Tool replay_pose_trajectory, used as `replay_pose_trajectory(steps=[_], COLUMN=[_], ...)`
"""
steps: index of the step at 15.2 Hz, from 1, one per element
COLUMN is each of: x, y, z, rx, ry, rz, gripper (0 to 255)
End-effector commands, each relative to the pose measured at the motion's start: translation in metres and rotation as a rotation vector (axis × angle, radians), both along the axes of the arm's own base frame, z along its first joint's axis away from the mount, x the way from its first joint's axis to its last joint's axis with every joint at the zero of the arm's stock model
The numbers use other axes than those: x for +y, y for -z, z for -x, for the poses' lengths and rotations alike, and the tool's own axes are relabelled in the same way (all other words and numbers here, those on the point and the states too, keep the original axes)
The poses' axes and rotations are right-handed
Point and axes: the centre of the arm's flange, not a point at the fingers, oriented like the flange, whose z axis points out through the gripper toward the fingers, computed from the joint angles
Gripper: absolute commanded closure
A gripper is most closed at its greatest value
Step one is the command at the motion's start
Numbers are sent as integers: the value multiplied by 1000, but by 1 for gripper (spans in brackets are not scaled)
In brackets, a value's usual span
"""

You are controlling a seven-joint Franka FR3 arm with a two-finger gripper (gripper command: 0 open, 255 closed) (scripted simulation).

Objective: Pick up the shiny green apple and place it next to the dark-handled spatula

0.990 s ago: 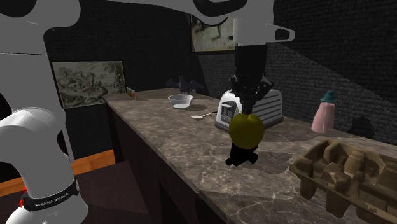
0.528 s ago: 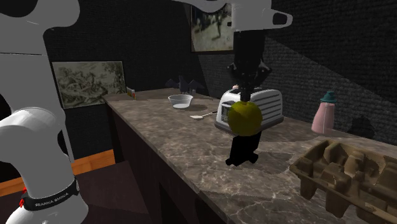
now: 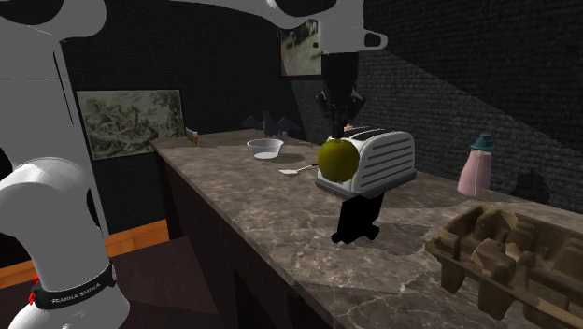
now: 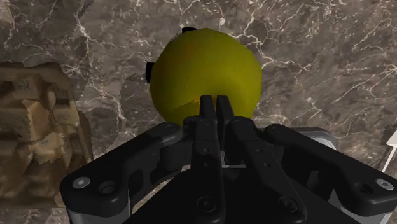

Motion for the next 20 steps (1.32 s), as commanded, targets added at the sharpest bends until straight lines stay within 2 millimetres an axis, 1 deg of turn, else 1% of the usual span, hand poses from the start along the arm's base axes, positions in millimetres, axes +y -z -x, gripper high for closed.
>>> replay_pose_trajectory(steps=[1, 20], x=[26, 264], y=[-2, -2], z=[-10, -89], rx=[0, 0], ry=[2, 2], rz=[0, 0], gripper=[255, 255])
